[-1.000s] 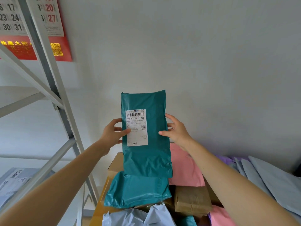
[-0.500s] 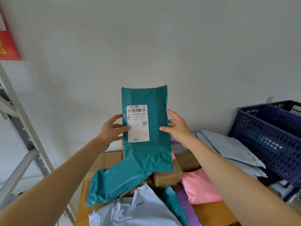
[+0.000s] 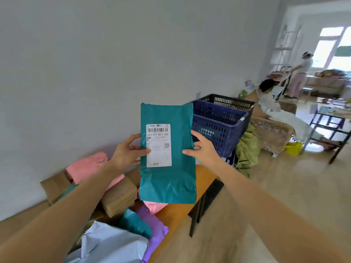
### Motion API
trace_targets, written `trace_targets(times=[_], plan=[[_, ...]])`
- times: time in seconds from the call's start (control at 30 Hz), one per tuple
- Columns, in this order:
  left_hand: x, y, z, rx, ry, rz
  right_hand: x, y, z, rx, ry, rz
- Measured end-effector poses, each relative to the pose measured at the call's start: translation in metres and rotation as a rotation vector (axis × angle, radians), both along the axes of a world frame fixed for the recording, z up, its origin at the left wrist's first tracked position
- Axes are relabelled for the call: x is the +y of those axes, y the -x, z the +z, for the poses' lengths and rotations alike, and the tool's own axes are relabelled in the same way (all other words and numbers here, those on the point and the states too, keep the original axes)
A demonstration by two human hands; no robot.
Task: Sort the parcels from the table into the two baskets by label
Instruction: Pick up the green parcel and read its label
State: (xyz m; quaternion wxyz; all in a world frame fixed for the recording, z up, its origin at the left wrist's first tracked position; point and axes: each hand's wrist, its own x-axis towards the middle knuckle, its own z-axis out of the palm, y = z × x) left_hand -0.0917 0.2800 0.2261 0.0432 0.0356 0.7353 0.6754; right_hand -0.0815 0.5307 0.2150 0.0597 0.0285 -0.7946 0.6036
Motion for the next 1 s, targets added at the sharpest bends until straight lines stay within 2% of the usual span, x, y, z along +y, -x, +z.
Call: trace_targets(times=[0.27,0.73,1.0], plan=[[0.139,0.017,0.0,0.049,0.056,-0.107,0.13,-0.024,0.002,0.024,-0.045,-0.184],[0.398,0.041,-0.015,-0.027,0.105,-0.125,0.384,0.0,-0.028,0.018,-0.012,-0.185],[0.485,0.082,-0.033,-0.102,0.111,-0.063,0.469,0.052,-0.044,-0.01,-0.026,-0.202]])
